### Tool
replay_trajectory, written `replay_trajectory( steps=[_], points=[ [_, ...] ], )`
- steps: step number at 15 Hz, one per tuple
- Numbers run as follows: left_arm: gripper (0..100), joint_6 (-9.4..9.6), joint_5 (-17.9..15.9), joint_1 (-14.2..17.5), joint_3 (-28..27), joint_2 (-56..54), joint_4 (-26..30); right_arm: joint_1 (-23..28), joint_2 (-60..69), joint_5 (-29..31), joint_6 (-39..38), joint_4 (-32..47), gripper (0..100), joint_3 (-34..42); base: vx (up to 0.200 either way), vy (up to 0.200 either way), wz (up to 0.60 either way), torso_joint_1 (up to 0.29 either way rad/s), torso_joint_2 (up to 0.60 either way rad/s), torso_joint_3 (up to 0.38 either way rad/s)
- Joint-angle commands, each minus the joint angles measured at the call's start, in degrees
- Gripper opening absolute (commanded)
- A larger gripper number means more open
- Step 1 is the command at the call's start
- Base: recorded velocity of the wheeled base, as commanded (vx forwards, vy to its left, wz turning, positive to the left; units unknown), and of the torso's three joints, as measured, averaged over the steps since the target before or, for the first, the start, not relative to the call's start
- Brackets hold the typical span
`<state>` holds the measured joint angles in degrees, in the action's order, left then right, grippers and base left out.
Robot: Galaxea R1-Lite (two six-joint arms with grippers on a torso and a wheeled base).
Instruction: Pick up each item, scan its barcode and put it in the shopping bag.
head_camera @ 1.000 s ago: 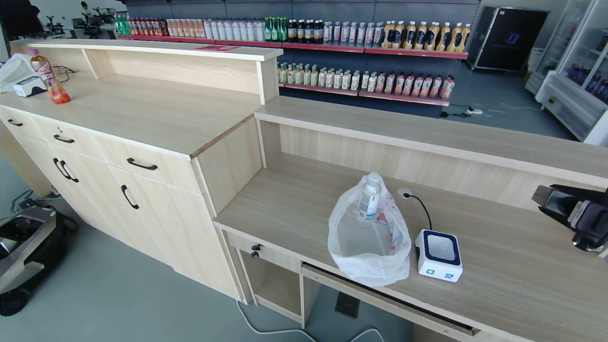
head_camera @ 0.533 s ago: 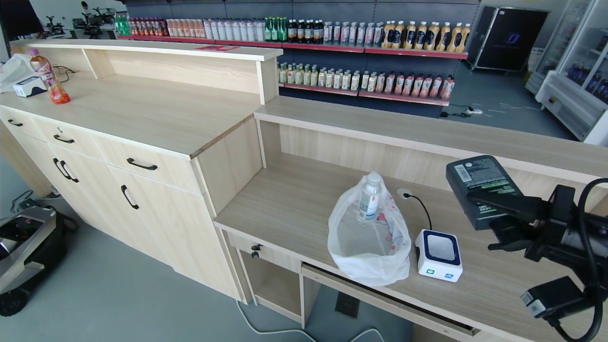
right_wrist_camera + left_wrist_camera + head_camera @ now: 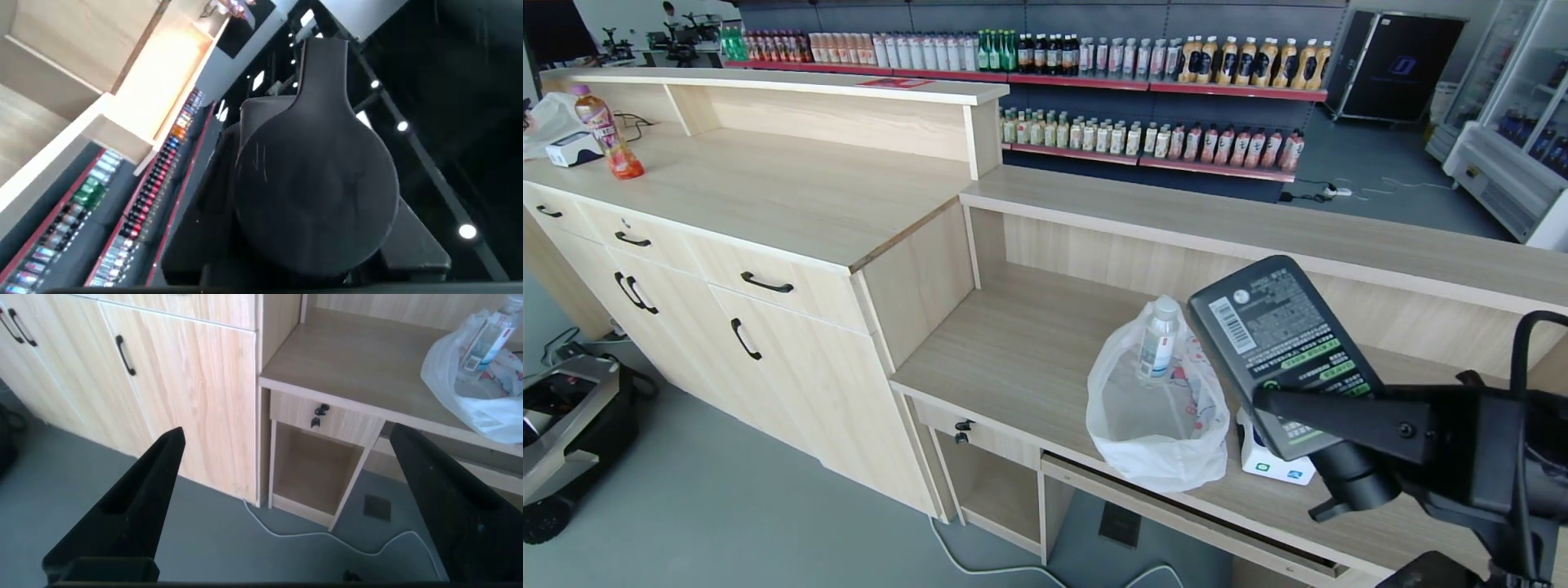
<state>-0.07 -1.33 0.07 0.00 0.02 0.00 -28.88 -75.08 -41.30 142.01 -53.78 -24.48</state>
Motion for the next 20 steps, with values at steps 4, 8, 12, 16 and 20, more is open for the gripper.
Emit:
replay_trajectory(
  steps=[4,8,12,16,20],
  points=[
    [100,-0.01,0.01,0.01,0.00,0.06,0.00,-6.63,-2.35,0.08,-1.12,-2.11,0,-1.27,0.000,0.000,0.00,0.000,0.00,0.000],
    [100,-0.01,0.01,0.01,0.00,0.06,0.00,-9.35,-3.93,0.17,-1.56,-2.20,0,-1.36,0.000,0.000,0.00,0.000,0.00,0.000],
    [100,-0.01,0.01,0.01,0.00,0.06,0.00,-9.44,-3.49,0.17,-1.47,-2.03,0,-0.66,0.000,0.000,0.00,0.000,0.00,0.000],
    [100,-0.01,0.01,0.01,0.00,0.06,0.00,-10.14,-2.35,0.17,-1.56,-2.11,0,-0.39,0.000,0.000,0.00,0.000,0.00,0.000],
    [100,-0.01,0.01,0.01,0.00,0.06,0.00,-11.55,-1.47,0.17,-1.47,-2.11,0,-0.31,0.000,0.000,0.00,0.000,0.00,0.000]
  ],
)
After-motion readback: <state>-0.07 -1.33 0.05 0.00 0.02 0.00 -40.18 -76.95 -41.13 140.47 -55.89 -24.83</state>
